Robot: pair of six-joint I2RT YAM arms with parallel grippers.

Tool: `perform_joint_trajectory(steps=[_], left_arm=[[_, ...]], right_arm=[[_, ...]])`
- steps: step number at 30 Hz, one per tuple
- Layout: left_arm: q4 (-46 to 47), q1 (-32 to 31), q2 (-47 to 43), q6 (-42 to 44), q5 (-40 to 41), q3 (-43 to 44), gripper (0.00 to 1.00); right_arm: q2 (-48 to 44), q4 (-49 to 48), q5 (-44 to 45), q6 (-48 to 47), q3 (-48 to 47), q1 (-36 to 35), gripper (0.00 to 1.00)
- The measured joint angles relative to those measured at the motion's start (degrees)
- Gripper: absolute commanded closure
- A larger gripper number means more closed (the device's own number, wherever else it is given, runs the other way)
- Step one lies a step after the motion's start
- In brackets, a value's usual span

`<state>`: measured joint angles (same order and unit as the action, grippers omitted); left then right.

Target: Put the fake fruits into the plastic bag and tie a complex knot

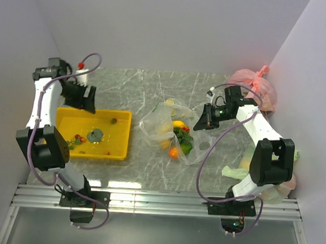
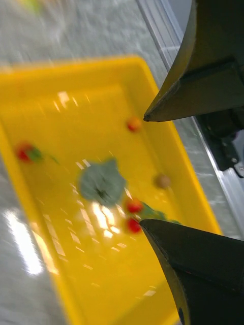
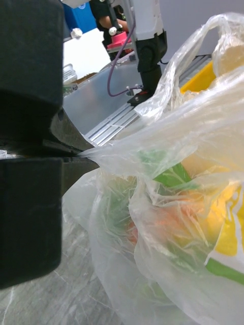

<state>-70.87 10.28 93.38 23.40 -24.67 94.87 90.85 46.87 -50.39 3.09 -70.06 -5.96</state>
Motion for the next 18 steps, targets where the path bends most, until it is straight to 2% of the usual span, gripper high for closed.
perform_joint_trajectory(steps=[5, 10, 16, 18], left_arm=[[0.31, 7.28, 1.42, 3.78, 8.22, -7.3, 0.17], [3.13, 6.99, 1.57, 7.28, 15.69, -17.35, 0.17], [8.22, 6.75, 4.68, 9.99, 22.12, -23.52, 0.25], [9.9, 6.78, 6.47, 10.36, 23.26, -24.06, 0.31]], right_arm=[[0.52, -0.5, 0.0, 0.04, 0.7, -0.07, 1.0], [0.52, -1.03, 0.0, 0.15, 1.75, -0.2, 1.0], [0.52, -1.25, 0.2, 0.31, 2.29, -0.28, 1.0], [0.52, -1.44, 0.22, 0.31, 2.54, -0.28, 1.0]])
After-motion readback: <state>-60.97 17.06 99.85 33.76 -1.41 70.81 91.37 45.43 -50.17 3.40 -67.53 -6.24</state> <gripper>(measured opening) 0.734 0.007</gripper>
